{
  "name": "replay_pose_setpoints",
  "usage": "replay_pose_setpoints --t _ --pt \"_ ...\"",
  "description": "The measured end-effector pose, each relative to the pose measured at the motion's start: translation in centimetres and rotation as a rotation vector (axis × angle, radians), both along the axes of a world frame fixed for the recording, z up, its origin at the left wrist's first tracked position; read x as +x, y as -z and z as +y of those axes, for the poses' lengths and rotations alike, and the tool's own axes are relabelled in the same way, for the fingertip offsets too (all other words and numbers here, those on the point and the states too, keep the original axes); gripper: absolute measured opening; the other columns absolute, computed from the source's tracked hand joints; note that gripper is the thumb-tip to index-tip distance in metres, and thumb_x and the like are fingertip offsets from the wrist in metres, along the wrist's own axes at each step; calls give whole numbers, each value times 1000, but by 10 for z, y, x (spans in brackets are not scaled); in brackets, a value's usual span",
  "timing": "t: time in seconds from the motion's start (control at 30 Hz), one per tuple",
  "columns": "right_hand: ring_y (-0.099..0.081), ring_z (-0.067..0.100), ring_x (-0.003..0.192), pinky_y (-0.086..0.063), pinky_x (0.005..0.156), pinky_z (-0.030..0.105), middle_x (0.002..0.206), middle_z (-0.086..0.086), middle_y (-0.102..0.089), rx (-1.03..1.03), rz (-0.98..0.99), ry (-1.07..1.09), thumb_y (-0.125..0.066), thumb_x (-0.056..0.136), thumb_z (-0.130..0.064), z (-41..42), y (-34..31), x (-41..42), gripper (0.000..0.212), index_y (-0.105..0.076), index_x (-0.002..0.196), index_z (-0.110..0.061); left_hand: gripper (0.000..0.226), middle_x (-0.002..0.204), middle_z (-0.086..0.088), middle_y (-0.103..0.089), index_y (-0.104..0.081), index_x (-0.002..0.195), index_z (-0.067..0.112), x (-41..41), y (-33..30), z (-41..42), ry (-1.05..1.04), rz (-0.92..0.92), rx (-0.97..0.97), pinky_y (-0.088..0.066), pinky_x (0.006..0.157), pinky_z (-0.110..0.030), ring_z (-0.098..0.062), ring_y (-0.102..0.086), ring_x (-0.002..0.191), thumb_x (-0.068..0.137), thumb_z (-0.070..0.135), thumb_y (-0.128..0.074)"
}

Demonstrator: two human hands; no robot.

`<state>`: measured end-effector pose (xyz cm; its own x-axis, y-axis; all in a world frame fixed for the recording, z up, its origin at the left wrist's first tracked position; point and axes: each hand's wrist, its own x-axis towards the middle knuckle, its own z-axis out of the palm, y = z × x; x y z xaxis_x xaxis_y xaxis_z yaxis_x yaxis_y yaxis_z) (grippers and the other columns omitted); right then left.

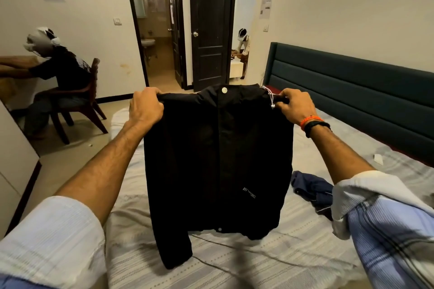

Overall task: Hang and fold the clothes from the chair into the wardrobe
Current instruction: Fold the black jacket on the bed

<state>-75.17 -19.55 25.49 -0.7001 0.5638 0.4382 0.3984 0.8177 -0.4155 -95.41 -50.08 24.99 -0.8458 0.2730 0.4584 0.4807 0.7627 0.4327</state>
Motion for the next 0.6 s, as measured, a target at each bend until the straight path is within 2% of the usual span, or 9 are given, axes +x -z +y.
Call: replay_pose_setpoints --t 0.1,0.17,0.23,0.33,0.47,0.6 --pt "-63 31 99 -45 85 33 107 16 -70 -12 89 20 -66 92 -22 6 1 11 24 -69 110 -6 23 116 -15 -68 -71 113 9 1 3 6 81 -198 258 -46 97 -38 -35 -59 112 94 12 -58" --pt "-64 30 96 -45 83 32 103 16 -71 -24 150 39 -68 90 -23 10 -1 20 24 -70 106 -5 21 110 -11 -70 -72 109 8 4 5 8 161 -270 330 -47 94 -35 -30 -62 108 95 18 -60" --pt "-64 29 93 -44 80 30 98 16 -71 -13 177 60 -69 89 -22 12 -4 28 23 -71 102 -4 24 101 -8 -71 -74 106 7 8 7 9 219 -256 320 -47 88 -33 -26 -65 101 95 25 -61" --pt "-63 28 92 -46 81 31 97 15 -70 2 170 86 -68 89 -20 12 -8 41 20 -71 101 -4 26 103 -4 -71 -74 108 12 12 6 15 309 -201 288 -47 85 -30 -20 -64 97 95 31 -63" --pt "-65 27 100 -47 92 32 104 12 -72 -12 145 94 -69 88 -10 11 -7 57 18 -73 105 -8 18 106 -4 -69 -72 108 15 19 2 25 364 -121 295 -43 87 -27 -18 -60 102 95 23 -62" --pt "-64 18 97 -43 88 22 103 10 -73 -30 205 112 -69 86 -3 5 -4 72 21 -74 105 -8 16 106 -7 -69 -72 107 14 34 4 39 303 -69 357 -42 85 -26 -22 -61 103 96 17 -61"
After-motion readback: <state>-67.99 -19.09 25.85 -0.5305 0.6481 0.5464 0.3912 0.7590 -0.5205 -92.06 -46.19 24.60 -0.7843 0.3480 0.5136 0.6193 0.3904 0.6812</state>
